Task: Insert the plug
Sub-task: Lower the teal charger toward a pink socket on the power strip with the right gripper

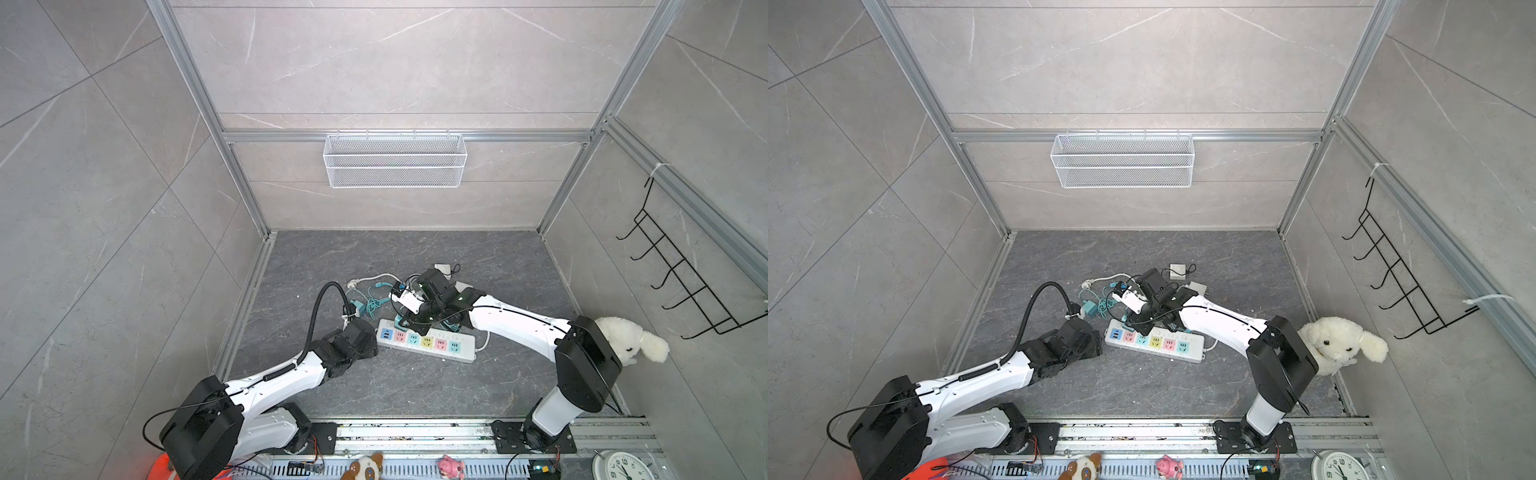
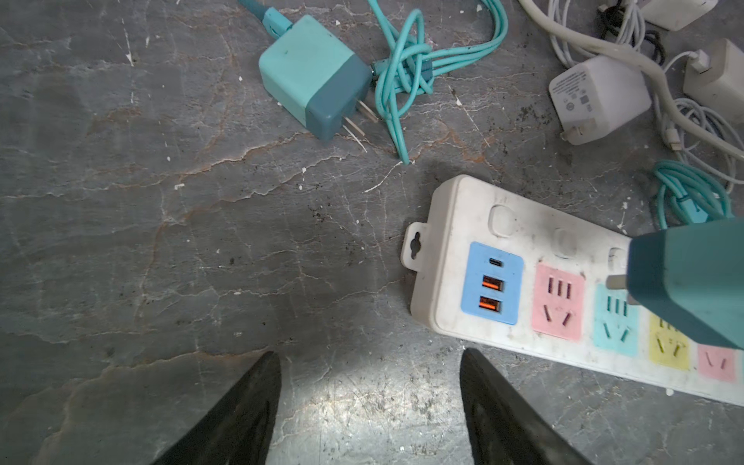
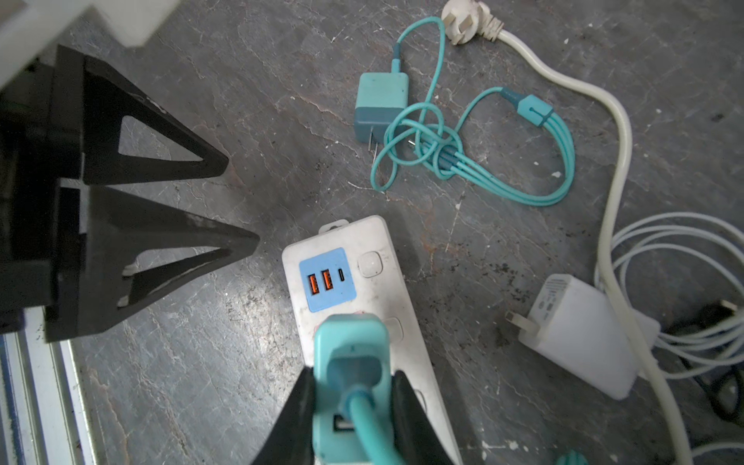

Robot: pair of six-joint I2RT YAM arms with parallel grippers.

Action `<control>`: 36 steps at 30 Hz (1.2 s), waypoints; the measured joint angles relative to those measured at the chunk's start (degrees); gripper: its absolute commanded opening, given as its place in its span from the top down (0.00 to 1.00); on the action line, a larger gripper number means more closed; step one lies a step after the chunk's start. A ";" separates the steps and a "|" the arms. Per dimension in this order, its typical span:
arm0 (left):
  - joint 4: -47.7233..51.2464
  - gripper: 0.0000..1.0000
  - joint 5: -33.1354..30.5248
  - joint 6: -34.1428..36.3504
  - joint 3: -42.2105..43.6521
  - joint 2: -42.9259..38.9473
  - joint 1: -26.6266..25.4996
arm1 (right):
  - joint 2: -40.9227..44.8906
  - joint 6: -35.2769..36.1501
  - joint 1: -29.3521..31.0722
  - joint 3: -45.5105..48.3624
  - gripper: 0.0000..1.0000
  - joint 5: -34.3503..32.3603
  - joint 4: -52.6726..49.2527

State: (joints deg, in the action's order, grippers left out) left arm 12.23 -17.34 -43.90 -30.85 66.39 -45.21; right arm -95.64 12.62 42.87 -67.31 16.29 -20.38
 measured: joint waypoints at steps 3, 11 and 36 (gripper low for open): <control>0.09 0.27 0.52 -0.22 0.17 -0.79 0.00 | 0.00 1.27 0.09 0.44 0.88 -0.02 0.90; 0.22 0.27 1.16 -0.61 1.20 -1.33 0.00 | -1.38 2.71 0.55 1.14 0.88 -0.04 2.80; -0.31 0.27 1.40 -0.52 1.51 -2.19 0.00 | -1.57 4.17 1.09 4.87 0.88 -0.70 6.43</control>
State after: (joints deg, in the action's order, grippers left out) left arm 11.92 -15.94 -44.42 -29.34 64.20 -45.21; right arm -97.21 16.80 43.97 -62.43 15.59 -13.96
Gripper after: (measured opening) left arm 0.725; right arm 0.275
